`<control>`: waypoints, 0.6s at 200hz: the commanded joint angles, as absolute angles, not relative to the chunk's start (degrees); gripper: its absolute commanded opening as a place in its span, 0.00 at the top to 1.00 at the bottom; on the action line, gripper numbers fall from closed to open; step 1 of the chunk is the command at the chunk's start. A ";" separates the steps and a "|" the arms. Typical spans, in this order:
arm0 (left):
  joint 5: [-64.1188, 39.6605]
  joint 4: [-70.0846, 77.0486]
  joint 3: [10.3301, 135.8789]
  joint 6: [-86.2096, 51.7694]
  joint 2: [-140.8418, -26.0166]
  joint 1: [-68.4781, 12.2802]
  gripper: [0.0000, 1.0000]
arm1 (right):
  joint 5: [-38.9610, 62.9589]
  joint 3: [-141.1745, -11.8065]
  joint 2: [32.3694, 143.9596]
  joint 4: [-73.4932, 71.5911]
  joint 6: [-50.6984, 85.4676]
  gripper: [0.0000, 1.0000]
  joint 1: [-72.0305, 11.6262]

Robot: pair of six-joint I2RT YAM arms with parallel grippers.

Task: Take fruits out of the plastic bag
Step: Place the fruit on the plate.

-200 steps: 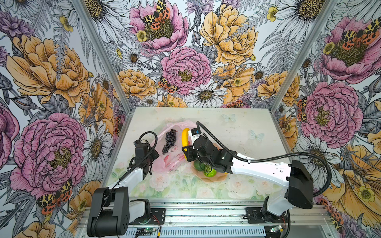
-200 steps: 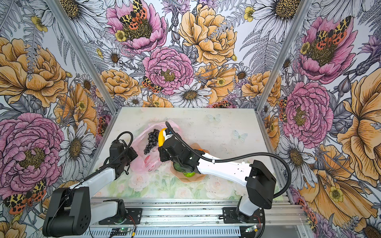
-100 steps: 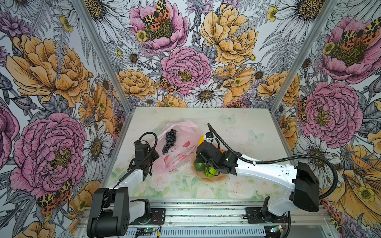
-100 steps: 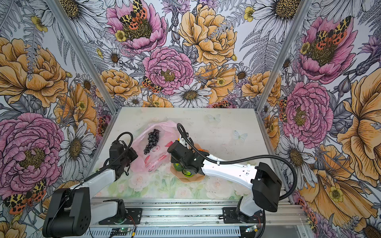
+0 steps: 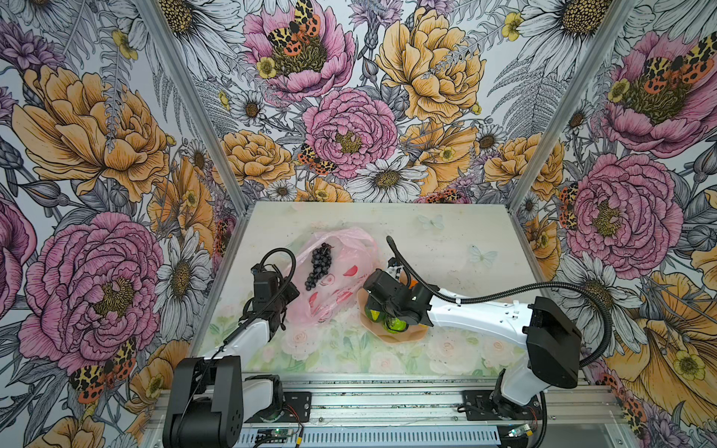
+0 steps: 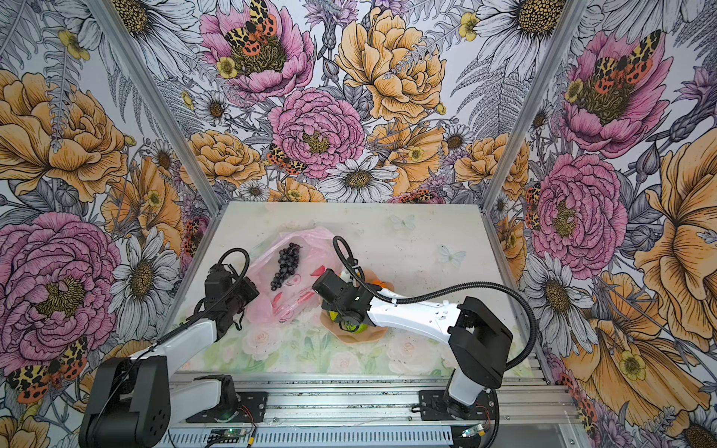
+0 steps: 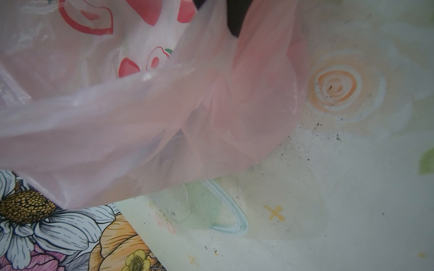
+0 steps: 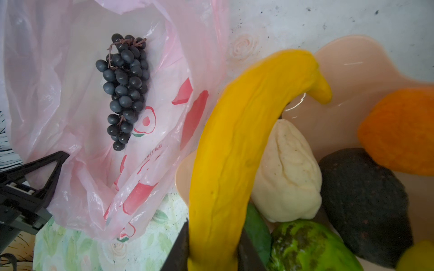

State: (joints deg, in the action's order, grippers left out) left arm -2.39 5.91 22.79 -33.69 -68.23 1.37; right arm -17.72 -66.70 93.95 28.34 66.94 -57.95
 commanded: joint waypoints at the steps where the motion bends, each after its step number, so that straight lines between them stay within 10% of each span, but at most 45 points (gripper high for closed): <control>1: -3.22 7.56 21.62 -33.91 -67.15 1.93 1.00 | -17.32 -68.25 95.63 29.62 68.46 0.78 -57.24; 120: -3.28 7.78 21.76 -33.80 -67.52 1.88 1.00 | -15.81 -71.45 99.46 29.62 67.80 0.60 -57.03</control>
State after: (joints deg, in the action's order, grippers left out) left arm -2.42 6.28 22.52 -33.69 -68.23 1.37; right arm -15.73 -69.45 98.83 29.56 68.03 -57.39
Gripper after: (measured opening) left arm 0.050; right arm 0.383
